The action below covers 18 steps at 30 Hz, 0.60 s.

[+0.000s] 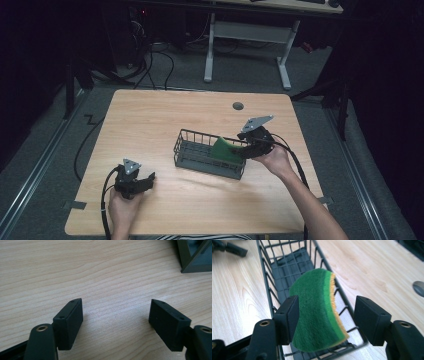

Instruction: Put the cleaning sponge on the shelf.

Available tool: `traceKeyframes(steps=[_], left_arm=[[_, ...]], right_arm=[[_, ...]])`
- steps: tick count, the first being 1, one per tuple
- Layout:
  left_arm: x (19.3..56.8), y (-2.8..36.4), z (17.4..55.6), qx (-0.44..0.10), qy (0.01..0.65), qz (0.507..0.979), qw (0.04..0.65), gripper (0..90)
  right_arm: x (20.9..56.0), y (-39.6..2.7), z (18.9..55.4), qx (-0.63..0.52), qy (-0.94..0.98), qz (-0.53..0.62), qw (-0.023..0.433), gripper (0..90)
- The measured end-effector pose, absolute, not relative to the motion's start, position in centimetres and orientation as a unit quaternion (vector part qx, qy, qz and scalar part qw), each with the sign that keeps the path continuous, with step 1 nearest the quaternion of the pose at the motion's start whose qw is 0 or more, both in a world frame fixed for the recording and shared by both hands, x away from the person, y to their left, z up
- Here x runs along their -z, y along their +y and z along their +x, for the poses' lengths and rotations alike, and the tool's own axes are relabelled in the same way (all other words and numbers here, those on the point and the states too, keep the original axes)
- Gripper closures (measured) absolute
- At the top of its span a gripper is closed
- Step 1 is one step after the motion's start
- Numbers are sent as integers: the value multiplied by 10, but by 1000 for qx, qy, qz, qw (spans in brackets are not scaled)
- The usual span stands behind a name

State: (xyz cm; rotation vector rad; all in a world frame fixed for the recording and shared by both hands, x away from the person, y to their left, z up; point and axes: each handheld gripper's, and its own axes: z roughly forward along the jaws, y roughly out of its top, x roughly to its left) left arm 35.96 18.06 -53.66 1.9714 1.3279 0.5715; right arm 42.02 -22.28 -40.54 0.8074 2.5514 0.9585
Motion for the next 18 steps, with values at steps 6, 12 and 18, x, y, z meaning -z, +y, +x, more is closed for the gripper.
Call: traceKeyframes(steps=[6,12,18], left_arm=[[537,181,360,-220,511,758,341,281],[537,181,360,-220,510,758,341,281],[537,181,360,-220,510,758,341,281]], right_arm=[[394,-238,414,-351,872,303,159,394],[390,-257,408,-372,853,332,155,406],[384,-274,402,-384,840,348,162,408]])
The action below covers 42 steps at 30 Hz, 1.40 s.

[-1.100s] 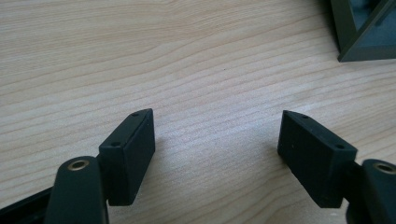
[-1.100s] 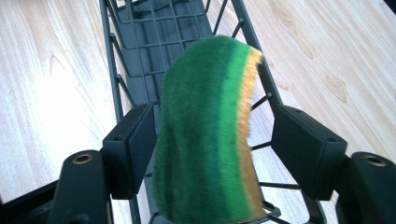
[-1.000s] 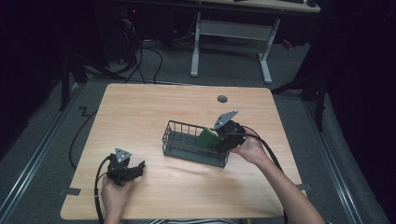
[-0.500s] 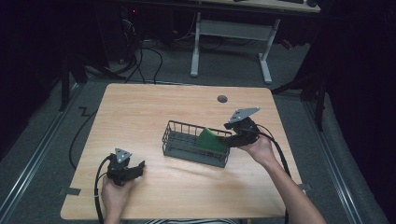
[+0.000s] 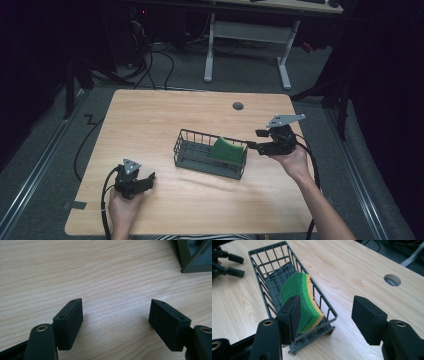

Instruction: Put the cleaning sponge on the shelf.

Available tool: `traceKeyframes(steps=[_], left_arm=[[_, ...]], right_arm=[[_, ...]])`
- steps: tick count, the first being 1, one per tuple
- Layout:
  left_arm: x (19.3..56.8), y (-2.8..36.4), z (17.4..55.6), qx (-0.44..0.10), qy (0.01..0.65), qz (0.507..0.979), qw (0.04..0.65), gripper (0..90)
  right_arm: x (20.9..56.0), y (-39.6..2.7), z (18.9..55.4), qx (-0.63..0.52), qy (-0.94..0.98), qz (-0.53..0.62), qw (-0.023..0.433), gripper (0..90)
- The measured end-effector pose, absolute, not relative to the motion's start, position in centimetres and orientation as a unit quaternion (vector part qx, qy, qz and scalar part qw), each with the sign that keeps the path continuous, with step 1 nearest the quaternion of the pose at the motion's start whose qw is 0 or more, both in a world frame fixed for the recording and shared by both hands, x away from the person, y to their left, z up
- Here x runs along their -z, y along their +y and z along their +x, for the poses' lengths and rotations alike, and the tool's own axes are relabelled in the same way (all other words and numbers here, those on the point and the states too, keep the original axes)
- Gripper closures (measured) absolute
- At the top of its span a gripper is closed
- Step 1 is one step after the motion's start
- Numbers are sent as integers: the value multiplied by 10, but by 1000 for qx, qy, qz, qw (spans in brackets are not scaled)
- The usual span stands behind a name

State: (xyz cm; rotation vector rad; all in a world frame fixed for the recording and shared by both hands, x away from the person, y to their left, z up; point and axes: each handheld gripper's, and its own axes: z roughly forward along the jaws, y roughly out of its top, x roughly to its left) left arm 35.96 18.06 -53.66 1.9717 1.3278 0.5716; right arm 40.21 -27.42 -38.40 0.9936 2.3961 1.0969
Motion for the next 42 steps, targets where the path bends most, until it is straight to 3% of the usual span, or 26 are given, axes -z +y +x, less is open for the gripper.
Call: traceKeyframes(steps=[13,27,42], left_arm=[[537,181,360,-220,510,758,341,281],[537,180,360,-220,511,758,341,281],[537,180,360,-220,511,758,341,281]], right_arm=[[391,-313,386,-416,804,392,164,413],[421,-357,362,-445,758,448,167,416],[459,-371,344,-439,741,481,164,416]])
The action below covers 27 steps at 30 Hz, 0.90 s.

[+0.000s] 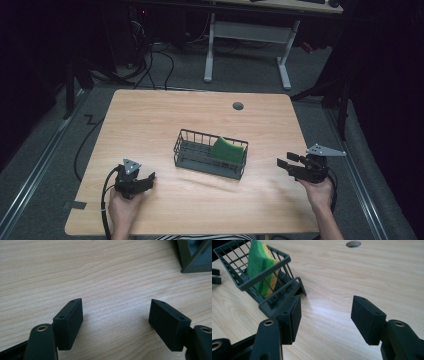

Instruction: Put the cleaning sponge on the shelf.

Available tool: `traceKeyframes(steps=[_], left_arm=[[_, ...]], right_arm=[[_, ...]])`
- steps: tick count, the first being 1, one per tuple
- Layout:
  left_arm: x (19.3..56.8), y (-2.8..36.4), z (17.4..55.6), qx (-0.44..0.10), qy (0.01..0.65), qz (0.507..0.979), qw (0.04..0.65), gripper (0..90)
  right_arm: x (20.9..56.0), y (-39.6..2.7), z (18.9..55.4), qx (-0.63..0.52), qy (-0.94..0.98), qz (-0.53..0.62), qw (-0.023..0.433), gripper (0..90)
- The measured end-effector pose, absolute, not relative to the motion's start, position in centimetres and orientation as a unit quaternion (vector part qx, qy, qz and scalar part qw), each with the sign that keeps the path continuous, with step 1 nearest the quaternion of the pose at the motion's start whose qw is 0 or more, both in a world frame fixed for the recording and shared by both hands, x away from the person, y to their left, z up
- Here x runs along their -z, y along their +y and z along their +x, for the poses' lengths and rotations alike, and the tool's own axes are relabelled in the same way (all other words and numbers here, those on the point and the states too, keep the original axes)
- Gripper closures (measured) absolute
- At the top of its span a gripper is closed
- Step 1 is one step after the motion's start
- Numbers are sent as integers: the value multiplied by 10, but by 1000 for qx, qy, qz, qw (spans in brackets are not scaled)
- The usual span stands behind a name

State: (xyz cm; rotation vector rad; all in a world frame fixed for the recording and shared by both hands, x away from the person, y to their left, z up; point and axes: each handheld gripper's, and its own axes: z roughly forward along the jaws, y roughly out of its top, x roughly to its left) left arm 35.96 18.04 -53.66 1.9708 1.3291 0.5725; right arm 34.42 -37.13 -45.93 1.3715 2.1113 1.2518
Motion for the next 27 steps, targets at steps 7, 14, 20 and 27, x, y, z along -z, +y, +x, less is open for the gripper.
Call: traceKeyframes(steps=[7,14,20,27], left_arm=[[537,180,360,-220,511,758,341,281],[537,180,360,-220,511,758,341,281],[537,180,360,-220,511,758,341,281],[537,180,360,-220,511,758,341,281]], right_arm=[[477,-371,340,-434,737,492,164,416],[500,-366,338,-419,739,501,165,414],[517,-359,339,-400,744,506,174,410],[528,-348,339,-369,755,504,201,388]])
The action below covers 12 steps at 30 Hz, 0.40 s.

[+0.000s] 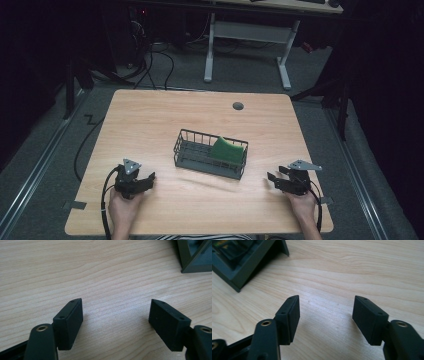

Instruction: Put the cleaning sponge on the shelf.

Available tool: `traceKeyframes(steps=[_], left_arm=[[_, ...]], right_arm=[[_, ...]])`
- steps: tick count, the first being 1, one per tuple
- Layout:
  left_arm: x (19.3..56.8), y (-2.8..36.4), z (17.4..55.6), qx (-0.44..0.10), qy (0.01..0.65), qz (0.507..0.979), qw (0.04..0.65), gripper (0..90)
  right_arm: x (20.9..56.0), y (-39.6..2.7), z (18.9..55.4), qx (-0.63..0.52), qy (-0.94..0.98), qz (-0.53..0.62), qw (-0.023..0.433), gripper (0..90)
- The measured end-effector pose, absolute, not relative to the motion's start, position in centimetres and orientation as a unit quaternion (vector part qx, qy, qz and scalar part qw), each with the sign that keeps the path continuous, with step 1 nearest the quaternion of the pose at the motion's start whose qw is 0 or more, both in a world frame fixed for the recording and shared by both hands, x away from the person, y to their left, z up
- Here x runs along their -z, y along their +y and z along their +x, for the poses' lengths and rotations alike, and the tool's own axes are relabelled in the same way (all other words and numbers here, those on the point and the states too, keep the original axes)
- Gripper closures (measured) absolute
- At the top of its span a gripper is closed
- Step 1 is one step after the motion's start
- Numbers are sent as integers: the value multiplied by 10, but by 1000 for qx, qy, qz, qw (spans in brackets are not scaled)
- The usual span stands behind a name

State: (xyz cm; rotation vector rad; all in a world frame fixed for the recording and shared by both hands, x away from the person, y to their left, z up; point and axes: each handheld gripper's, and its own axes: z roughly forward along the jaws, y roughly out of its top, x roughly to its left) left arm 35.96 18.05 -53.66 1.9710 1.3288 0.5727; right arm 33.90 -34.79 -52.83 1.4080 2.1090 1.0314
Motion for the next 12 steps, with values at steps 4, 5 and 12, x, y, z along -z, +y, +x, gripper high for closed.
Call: traceKeyframes(steps=[4,5,12], left_arm=[[537,180,360,-220,511,758,341,281],[537,180,360,-220,511,758,341,281],[537,180,360,-220,511,758,341,281]], right_arm=[[530,-339,341,-331,774,495,217,343],[530,-337,341,-327,777,489,223,343],[530,-337,340,-326,774,496,220,321]])
